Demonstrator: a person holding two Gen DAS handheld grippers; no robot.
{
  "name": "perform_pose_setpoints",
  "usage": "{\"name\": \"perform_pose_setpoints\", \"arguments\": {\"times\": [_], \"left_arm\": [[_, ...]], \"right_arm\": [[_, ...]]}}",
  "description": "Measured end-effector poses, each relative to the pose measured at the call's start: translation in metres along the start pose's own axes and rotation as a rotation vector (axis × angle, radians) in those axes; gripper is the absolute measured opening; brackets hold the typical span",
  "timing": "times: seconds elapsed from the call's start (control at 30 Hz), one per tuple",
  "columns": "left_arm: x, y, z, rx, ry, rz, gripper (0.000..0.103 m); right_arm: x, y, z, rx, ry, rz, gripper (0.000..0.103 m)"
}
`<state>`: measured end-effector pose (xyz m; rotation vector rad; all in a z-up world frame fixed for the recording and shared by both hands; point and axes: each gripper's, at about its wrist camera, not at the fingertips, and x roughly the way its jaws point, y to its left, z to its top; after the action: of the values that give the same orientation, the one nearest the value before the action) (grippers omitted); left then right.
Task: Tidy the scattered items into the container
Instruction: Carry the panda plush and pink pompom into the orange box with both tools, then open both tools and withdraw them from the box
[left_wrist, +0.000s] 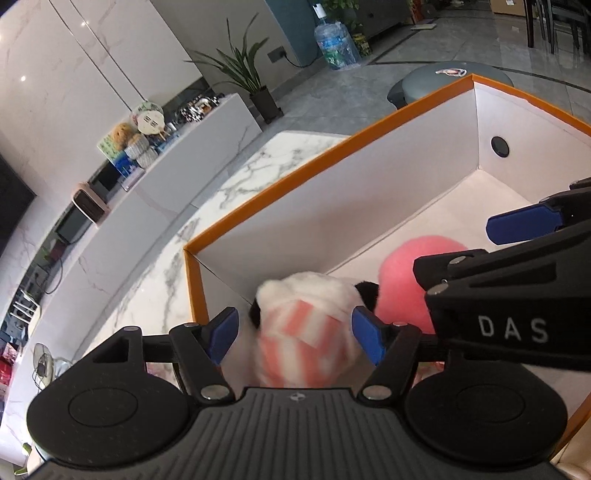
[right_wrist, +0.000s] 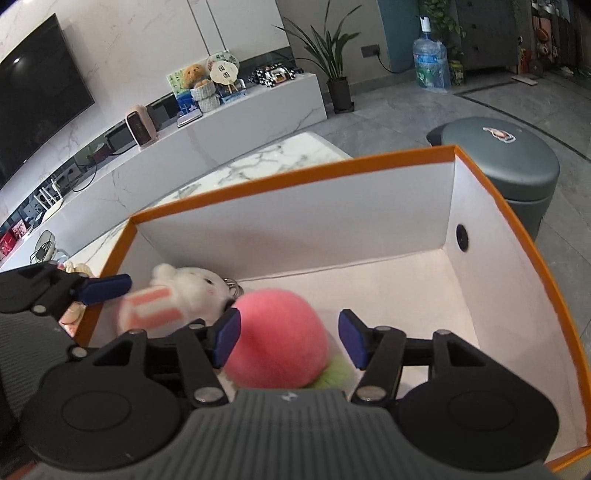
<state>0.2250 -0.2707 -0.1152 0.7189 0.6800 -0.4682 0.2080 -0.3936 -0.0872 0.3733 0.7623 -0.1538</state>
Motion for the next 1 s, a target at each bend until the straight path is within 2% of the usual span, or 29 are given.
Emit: {"name": "perform_pose_setpoints", "arguments": {"times": [0.27, 0.43, 0.73, 0.9, 1.0], "left_arm": [[-0.018, 0.010, -0.006, -0.096, -0.067, -0.005, 0.077], [-0.035, 0.019, -0.012, -0.174, -0.118, -0.015, 0.077], [-0.097, 0.039, -0.023, -0.246, -0.241, 0.010, 0.077], [-0.131, 0.055, -0.037, -0.302, -0.284, 0.042, 0.078], [-0.150, 0.065, -0.046, -0.333, -0.300, 0.067, 0.082]], "right_arm": [[-0.001, -0.003, -0.002, 0.016, -0.020, -0.018, 0.070], [-0.014, -0.007, -0.006, 0.051, -0.075, -0.017, 0.076], [-0.055, 0.007, -0.013, 0.063, -0.182, -0.033, 0.077], [-0.085, 0.022, -0.017, 0.052, -0.234, -0.048, 0.079], [-0.099, 0.035, -0.022, 0.031, -0.244, -0.040, 0.081]]}}
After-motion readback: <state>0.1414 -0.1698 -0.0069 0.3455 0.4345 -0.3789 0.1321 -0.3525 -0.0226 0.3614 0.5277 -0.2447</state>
